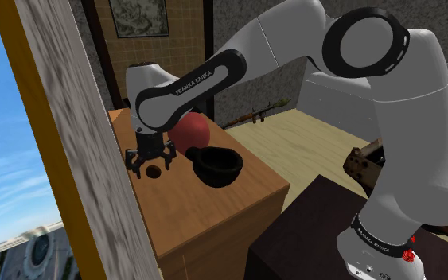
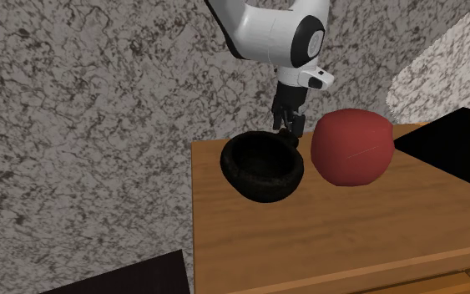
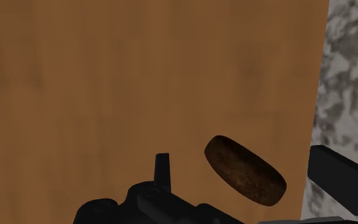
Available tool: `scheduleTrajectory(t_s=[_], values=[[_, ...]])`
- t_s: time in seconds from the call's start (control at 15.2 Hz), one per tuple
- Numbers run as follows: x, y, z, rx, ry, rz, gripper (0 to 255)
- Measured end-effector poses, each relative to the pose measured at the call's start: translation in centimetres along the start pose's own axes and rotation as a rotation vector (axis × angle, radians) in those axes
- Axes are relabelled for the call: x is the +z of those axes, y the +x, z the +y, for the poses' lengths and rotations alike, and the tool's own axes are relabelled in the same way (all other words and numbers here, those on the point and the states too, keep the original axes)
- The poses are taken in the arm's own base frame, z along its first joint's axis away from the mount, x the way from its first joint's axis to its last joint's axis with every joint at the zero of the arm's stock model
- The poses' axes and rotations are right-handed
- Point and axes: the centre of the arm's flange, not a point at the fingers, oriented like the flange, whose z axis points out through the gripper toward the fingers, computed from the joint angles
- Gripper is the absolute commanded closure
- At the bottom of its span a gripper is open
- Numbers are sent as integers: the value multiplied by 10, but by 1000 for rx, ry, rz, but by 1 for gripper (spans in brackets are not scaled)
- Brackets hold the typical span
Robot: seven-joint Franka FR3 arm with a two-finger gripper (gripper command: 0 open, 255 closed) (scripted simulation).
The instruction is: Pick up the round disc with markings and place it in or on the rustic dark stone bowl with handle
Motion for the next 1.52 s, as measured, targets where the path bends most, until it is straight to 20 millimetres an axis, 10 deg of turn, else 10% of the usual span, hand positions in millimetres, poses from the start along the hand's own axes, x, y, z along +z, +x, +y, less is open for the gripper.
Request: scheduleTrajectory(t_s=[0.07,0.73,1.52], values=[[0,0,0,0,0,0,255],[0,0,-1,-1,1,0,255],[-58,-1,-5,0,0,0,255]])
